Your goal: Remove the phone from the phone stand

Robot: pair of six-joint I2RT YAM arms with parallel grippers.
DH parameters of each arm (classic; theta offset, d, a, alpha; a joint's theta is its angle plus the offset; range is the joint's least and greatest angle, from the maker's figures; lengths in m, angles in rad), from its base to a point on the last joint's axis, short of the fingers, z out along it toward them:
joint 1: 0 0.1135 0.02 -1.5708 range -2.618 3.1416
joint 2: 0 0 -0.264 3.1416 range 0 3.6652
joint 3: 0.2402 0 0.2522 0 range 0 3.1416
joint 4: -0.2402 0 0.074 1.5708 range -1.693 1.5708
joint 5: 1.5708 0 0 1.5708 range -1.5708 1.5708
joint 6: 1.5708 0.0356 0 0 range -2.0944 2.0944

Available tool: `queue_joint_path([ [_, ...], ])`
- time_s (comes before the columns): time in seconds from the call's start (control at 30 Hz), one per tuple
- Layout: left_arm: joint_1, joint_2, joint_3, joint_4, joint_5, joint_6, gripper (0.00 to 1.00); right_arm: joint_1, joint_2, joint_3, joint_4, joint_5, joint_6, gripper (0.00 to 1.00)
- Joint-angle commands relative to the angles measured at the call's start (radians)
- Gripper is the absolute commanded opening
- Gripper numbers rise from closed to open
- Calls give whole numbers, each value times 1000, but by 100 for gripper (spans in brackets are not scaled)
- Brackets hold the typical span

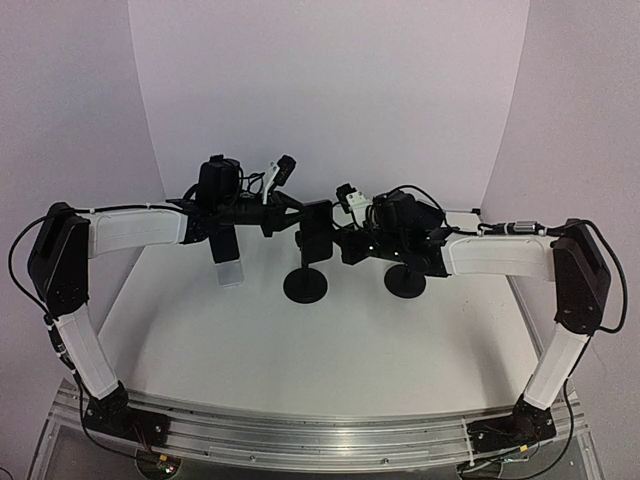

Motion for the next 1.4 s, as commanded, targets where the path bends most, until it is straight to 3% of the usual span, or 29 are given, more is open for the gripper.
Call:
queue_joint_path([
  [0.0, 3, -33, 31, -76, 53, 22, 0, -31, -6, 20, -33, 108, 15, 0],
  [1.37, 23, -33, 70, -158, 42, 72, 0, -134, -50, 9, -113, 185, 51, 0],
])
